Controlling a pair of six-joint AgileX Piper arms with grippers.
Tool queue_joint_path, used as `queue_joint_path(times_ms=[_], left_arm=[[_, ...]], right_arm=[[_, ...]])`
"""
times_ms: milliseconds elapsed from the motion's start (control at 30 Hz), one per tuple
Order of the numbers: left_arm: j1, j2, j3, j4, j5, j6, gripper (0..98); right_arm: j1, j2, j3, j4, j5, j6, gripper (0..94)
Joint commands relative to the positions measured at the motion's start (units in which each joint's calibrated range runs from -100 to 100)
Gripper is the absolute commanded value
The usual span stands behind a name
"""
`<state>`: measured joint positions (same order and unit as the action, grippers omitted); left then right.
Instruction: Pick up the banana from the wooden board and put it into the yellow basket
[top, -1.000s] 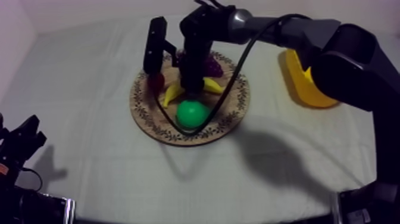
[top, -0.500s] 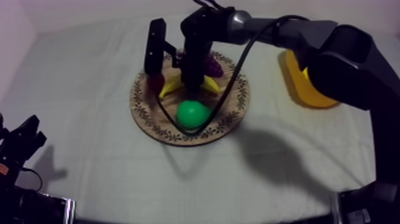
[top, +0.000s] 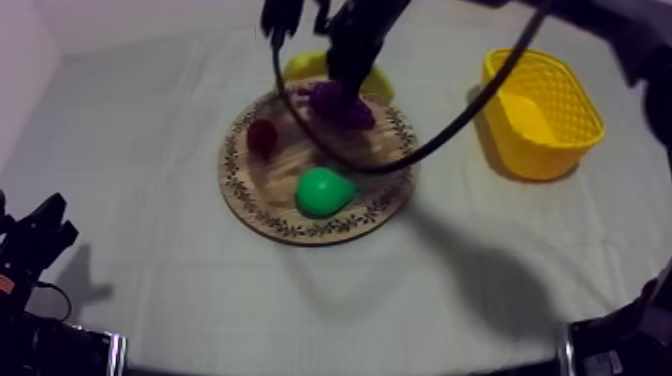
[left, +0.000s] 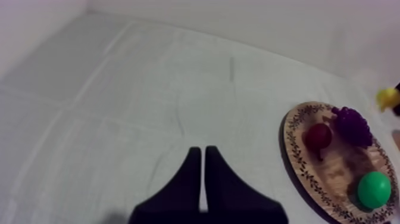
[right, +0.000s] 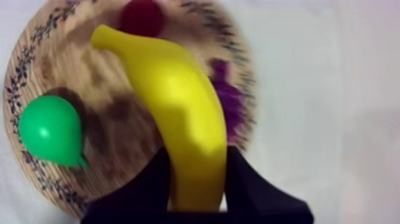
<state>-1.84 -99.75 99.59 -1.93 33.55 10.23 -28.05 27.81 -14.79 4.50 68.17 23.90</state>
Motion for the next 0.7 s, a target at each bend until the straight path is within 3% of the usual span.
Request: queue_joint_path(times_ms=[0, 267, 667], left_arm=[[0.0, 0.0, 0.0, 0.00, 0.0, 0.0, 0.0], [0.0, 0.0, 0.0, 0.00, 0.0, 0.0, 0.0], [0.0, 0.0, 0.0, 0.00, 0.0, 0.0, 0.0]], right_arm=[[1.3, -8.9, 2.7, 0.4, -1.4, -1.4, 14.6], [4.9, -24.9, 14.4, 2.7, -4.4, -7.5, 14.4], [7.0, -38.9, 24.0, 9.0, 1.2, -20.2, 14.2]])
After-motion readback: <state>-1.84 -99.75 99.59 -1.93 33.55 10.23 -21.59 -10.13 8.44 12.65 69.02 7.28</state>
